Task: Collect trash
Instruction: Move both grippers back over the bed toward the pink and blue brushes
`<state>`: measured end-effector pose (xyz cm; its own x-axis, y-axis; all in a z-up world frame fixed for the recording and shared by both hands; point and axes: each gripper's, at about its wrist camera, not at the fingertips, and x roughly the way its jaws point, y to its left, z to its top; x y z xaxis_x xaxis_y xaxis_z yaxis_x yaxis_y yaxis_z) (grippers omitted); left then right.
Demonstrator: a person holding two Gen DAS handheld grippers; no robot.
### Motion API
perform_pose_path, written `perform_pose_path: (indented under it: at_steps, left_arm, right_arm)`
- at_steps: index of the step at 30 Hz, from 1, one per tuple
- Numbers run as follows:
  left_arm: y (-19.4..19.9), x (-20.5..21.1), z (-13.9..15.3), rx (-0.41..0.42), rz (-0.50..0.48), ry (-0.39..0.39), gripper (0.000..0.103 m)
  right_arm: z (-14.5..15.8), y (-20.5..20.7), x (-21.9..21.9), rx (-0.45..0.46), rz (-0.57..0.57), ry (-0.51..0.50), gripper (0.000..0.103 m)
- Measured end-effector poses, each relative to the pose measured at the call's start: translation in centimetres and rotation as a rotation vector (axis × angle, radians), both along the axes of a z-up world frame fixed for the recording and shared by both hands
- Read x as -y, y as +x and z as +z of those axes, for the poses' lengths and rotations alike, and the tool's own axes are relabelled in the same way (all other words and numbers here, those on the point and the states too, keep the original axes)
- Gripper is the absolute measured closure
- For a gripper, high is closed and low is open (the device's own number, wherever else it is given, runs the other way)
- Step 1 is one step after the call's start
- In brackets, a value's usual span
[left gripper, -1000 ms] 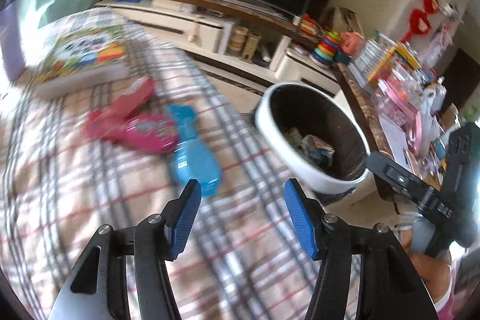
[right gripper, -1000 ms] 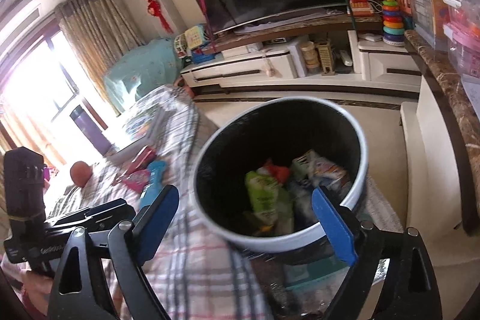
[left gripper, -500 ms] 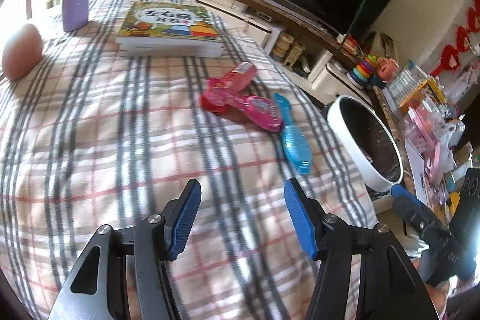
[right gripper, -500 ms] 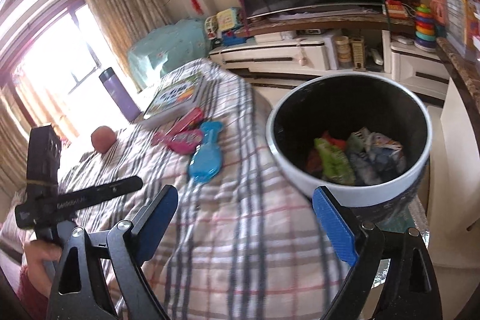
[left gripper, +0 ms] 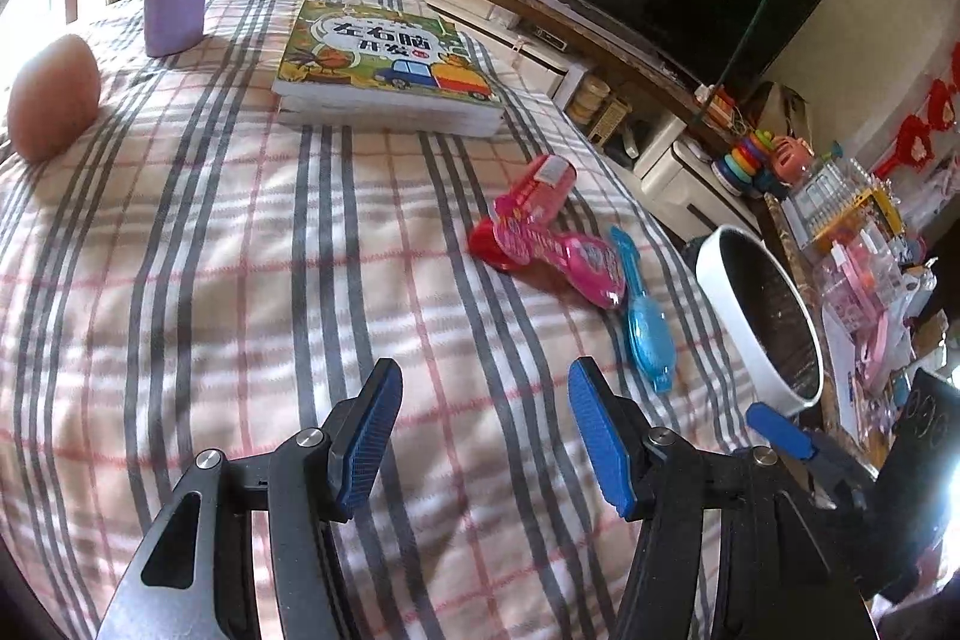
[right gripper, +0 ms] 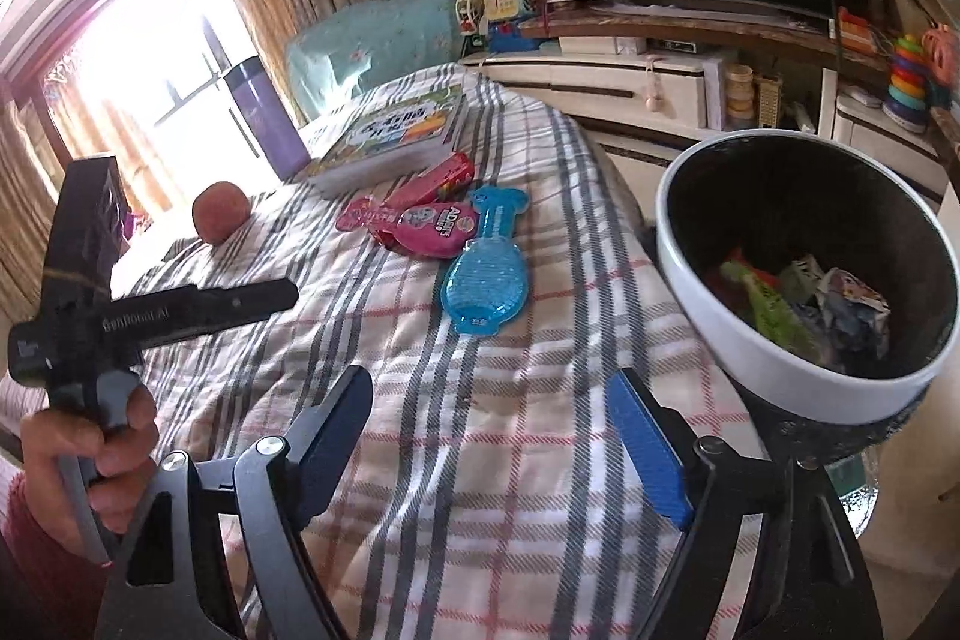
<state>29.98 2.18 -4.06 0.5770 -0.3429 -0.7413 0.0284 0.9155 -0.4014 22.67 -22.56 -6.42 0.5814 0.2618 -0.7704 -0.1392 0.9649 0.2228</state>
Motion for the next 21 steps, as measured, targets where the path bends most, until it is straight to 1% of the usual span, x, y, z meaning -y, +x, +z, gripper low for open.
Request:
perform_pose_path:
  at_steps: [3, 6, 9, 11, 14, 17, 18, 20, 21]
  left_arm:
    - [1.1, -0.1, 0.0, 0.004, -0.005, -0.001, 0.046]
    - [2.4, -0.1, -0.1, 0.009, -0.014, -0.014, 0.046]
    - [3.6, 0.0, -0.2, 0.020, -0.027, -0.027, 0.046]
    - [4.3, 0.1, -0.3, 0.029, -0.036, -0.022, 0.046]
    - [5.4, 0.4, -0.7, 0.036, -0.054, -0.019, 0.046]
    - [6.7, 0.5, -1.2, 0.035, -0.077, -0.045, 0.047]
    - [7.1, 0.6, -1.5, 0.034, -0.083, -0.050, 0.048]
    - [7.7, 0.6, -1.9, 0.033, -0.099, -0.062, 0.052]
    - [8.1, 0.7, -2.2, 0.033, -0.112, -0.066, 0.064]
  right_arm:
    - [-0.4, 0.8, -0.5, -0.010, 0.013, 0.000, 0.027]
    - [-0.8, 1.7, -1.1, -0.014, 0.019, -0.013, 0.030]
    - [-1.4, 2.8, -1.5, -0.024, 0.026, -0.016, 0.031]
    - [-1.9, 3.4, -1.8, -0.030, 0.026, -0.022, 0.032]
    - [-2.3, 4.3, -2.3, -0.039, 0.024, -0.032, 0.035]
    - [-2.6, 5.1, -2.7, -0.039, 0.018, -0.059, 0.039]
    - [-2.8, 5.4, -2.9, -0.044, 0.015, -0.069, 0.043]
    - [-3.1, 5.8, -3.0, -0.055, 0.008, -0.081, 0.050]
    - [-3.3, 5.9, -3.1, -0.059, 0.000, -0.091, 0.056]
